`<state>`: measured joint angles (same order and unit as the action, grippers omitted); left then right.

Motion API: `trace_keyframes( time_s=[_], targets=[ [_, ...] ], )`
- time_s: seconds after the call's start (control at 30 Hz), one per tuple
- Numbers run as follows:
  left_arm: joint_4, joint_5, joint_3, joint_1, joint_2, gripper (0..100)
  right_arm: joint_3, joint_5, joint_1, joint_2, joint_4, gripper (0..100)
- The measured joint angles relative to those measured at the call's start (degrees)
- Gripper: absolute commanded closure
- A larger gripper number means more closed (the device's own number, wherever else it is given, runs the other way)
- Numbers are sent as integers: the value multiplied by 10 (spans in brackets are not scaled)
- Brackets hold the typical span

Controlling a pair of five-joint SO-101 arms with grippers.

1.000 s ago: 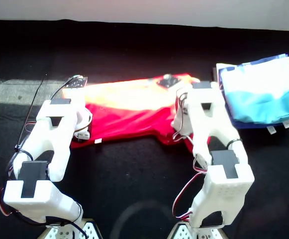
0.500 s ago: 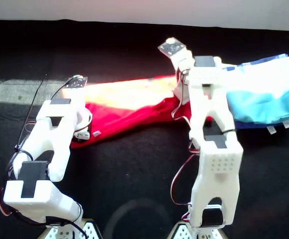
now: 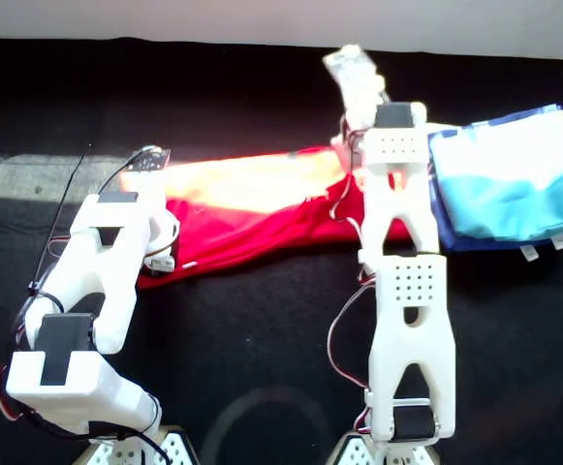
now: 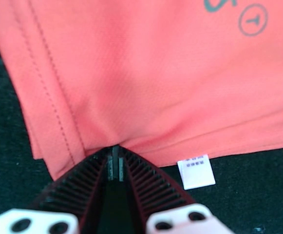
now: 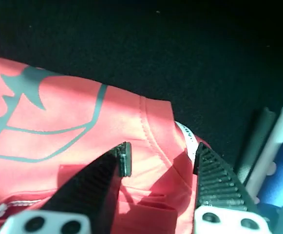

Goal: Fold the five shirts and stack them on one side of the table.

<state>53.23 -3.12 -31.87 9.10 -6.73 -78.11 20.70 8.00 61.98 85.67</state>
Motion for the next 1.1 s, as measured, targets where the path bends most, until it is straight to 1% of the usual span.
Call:
trace_keyframes(
  time_s=[0.1, 0.13, 0.17, 0.23, 0.3, 0.37, 0.47, 0.6, 0.73, 0.87, 0.97, 1.1],
  targets=[
    [0, 0, 0, 0, 0, 991, -71, -10, -1, 0, 51, 791],
    [0, 0, 0, 0, 0, 991, -90, -11, 0, 0, 69, 814],
    [0, 0, 0, 0, 0, 991, -103, -12, 0, 0, 89, 860],
    [0, 0, 0, 0, 0, 991, -118, -14, 0, 0, 128, 996],
    [0, 0, 0, 0, 0, 991, -120, -14, 0, 0, 142, 970],
    [0, 0, 0, 0, 0, 991, -120, -14, 0, 0, 146, 993],
    [0, 0, 0, 0, 0, 991, -103, -14, 7, -1, 148, 992],
    [0, 0, 0, 0, 0, 991, 4, -14, 33, -26, 148, 992],
    [0, 0, 0, 0, 0, 991, 171, -14, 61, -144, 148, 992],
    [0, 0, 0, 0, 0, 991, 328, -14, 73, -244, 148, 992],
    [0, 0, 0, 0, 0, 991, 388, -14, 82, -253, 138, 992],
    [0, 0, 0, 0, 0, 991, 425, -14, 105, -253, 92, 992]
  ],
)
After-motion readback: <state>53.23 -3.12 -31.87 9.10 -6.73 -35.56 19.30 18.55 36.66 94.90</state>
